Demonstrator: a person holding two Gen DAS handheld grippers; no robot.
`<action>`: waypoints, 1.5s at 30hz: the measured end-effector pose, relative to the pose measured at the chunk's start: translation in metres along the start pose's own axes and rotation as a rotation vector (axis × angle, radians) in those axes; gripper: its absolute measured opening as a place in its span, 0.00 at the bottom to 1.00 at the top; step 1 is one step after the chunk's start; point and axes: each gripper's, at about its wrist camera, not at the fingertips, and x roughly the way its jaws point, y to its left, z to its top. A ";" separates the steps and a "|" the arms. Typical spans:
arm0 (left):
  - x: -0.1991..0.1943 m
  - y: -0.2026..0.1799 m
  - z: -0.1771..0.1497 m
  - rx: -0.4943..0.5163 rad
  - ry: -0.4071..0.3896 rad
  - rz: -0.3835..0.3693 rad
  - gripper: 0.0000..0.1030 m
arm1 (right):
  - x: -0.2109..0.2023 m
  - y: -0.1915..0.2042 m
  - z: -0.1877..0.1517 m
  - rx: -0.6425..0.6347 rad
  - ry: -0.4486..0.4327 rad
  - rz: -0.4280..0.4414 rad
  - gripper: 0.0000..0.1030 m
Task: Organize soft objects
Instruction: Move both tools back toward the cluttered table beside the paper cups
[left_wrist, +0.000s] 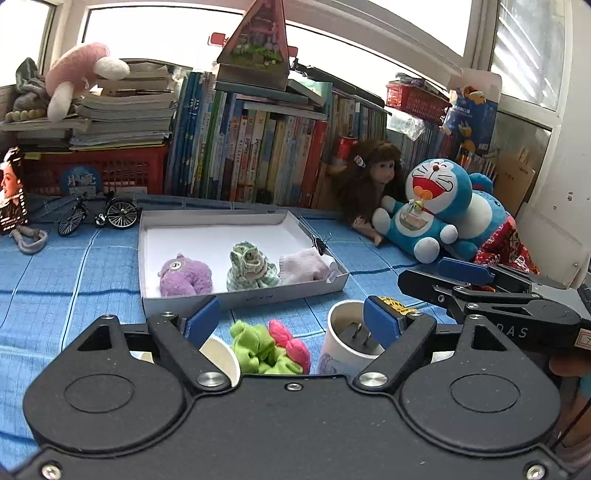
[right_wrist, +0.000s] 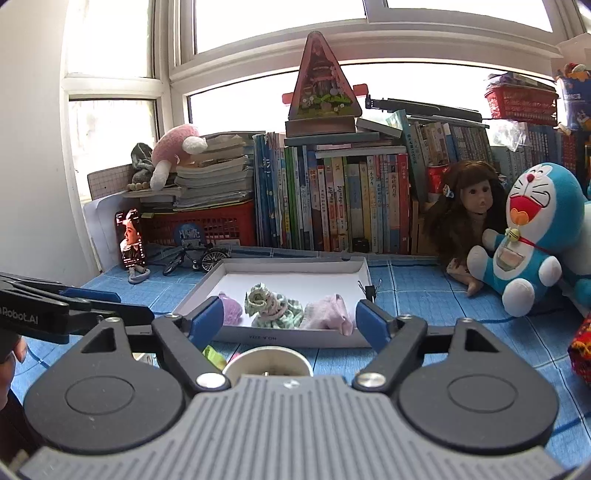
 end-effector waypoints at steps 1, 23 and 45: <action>-0.003 -0.001 -0.005 -0.001 -0.006 0.002 0.81 | -0.002 0.001 -0.004 0.000 -0.003 -0.005 0.84; -0.021 -0.024 -0.103 0.097 -0.082 0.108 0.82 | -0.017 -0.002 -0.090 0.100 0.062 -0.023 0.76; 0.036 -0.005 -0.138 0.041 0.063 0.189 0.59 | -0.010 -0.004 -0.127 0.045 0.097 -0.191 0.77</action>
